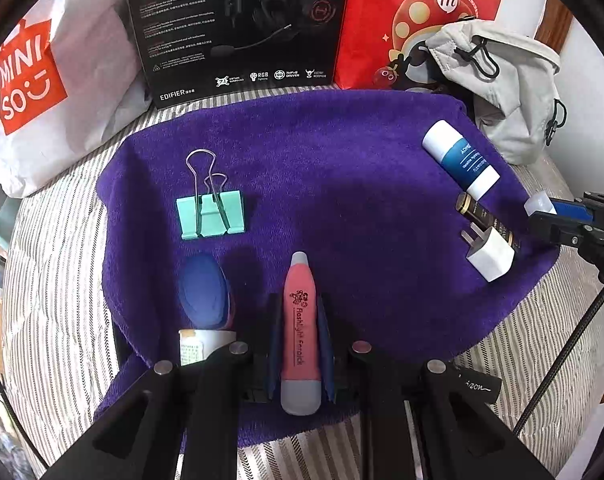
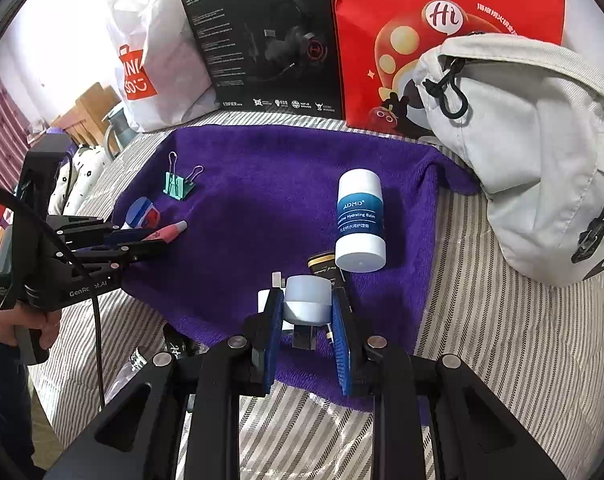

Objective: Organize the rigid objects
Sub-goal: 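Set the pen beside the white jar, open left gripper while right carries the light, then set the USB light on the towel beside the charger and open the right gripper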

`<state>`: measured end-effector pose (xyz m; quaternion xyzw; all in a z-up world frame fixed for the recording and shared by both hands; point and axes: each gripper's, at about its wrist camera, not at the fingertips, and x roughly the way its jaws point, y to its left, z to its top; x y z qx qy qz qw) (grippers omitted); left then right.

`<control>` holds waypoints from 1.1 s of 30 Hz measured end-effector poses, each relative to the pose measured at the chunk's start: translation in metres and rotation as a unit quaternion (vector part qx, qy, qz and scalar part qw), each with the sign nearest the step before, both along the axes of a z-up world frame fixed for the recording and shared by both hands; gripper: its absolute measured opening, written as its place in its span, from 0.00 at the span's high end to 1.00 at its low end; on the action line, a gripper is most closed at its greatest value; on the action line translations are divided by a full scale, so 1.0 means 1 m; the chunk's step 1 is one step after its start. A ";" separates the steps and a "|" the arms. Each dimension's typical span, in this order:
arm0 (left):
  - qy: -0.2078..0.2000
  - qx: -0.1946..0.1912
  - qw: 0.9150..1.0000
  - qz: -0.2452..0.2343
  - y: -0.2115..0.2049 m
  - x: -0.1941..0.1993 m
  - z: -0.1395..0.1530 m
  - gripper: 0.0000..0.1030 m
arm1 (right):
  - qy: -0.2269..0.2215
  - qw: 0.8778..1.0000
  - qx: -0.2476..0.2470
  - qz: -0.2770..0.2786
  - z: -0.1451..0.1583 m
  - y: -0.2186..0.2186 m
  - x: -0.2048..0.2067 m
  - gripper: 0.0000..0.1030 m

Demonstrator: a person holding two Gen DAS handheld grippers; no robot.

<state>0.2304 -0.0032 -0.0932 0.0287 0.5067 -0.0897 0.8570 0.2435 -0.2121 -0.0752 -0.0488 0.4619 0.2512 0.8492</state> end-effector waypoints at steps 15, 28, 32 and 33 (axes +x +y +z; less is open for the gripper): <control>0.005 0.028 1.000 -0.010 -0.010 0.000 -0.005 0.74 | 0.004 1.000 0.008 -0.002 -0.001 -0.006 0.000 0.77; -0.014 -0.005 1.000 0.002 0.005 -0.032 0.023 0.38 | -0.001 1.000 -0.001 0.001 0.002 0.008 0.006 0.77; -0.028 -0.009 0.999 0.025 0.022 -0.049 0.035 0.33 | -0.007 1.000 -0.007 0.001 0.001 0.022 0.016 0.77; -0.030 -0.012 0.999 0.029 0.028 -0.052 0.037 0.32 | -0.008 1.000 -0.008 0.000 0.000 0.026 0.021 0.77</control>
